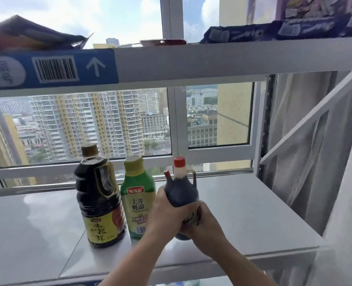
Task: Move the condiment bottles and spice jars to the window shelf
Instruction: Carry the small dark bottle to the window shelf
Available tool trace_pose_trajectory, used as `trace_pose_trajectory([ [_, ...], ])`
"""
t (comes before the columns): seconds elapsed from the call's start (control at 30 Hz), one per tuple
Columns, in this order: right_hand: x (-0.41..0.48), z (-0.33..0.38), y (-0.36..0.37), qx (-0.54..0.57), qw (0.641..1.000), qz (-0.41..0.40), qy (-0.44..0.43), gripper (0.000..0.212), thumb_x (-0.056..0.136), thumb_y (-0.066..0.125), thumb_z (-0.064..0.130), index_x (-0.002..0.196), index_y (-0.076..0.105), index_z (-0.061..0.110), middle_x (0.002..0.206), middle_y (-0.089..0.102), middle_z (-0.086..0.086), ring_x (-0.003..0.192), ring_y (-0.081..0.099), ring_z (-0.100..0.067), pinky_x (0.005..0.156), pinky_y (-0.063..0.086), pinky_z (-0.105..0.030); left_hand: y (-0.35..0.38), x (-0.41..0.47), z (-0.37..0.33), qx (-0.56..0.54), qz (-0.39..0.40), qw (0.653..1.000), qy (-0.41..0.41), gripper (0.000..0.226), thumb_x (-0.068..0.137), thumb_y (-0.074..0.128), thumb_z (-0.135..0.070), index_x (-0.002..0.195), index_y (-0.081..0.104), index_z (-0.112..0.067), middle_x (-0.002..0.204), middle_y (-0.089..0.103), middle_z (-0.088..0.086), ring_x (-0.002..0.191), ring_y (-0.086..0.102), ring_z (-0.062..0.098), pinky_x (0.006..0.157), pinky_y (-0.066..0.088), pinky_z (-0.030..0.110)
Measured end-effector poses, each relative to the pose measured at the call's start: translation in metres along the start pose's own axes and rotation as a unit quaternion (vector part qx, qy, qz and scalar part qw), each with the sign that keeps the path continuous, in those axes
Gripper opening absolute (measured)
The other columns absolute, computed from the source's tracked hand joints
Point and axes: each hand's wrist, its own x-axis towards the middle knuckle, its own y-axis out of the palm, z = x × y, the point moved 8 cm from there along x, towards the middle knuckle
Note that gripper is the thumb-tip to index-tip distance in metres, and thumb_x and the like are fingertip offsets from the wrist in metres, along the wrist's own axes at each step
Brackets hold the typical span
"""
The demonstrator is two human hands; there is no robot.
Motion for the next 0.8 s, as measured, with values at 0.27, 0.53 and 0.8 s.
trace_pose_trajectory([
  [0.27, 0.022, -0.032, 0.012, 0.007, 1.0, 0.01, 0.028, 0.068, 0.058, 0.089, 0.025, 0.116, 0.054, 0.021, 0.099, 0.076, 0.0, 0.094, 0.074, -0.029, 0.08, 0.061, -0.057, 0.016, 0.018, 0.031, -0.041, 0.025, 0.998, -0.052, 0.068, 0.06, 0.097, -0.026, 0.112, 0.054, -0.033, 0.099, 0.072, -0.011, 0.091, 0.069, 0.007, 0.077, 0.06, 0.03],
  [0.53, 0.035, -0.035, 0.016, -0.032, 0.999, 0.011, 0.011, 0.061, 0.057, 0.074, 0.034, 0.113, 0.05, 0.028, 0.086, 0.071, 0.004, 0.076, 0.068, -0.012, 0.074, 0.061, -0.052, 0.023, 0.028, 0.041, -0.072, 0.027, 0.996, -0.041, 0.079, 0.065, 0.094, -0.022, 0.127, 0.047, -0.036, 0.111, 0.068, -0.014, 0.105, 0.067, 0.009, 0.09, 0.06, 0.035],
  [0.8, 0.036, -0.03, 0.014, -0.084, 0.996, 0.002, -0.011, 0.064, 0.057, 0.069, 0.043, 0.116, 0.05, 0.029, 0.09, 0.073, 0.012, 0.082, 0.069, -0.011, 0.075, 0.059, -0.038, 0.023, 0.024, 0.04, -0.052, 0.021, 0.998, -0.022, 0.087, 0.075, 0.088, -0.024, 0.142, 0.035, -0.036, 0.125, 0.062, -0.014, 0.113, 0.063, 0.006, 0.099, 0.056, 0.031],
])
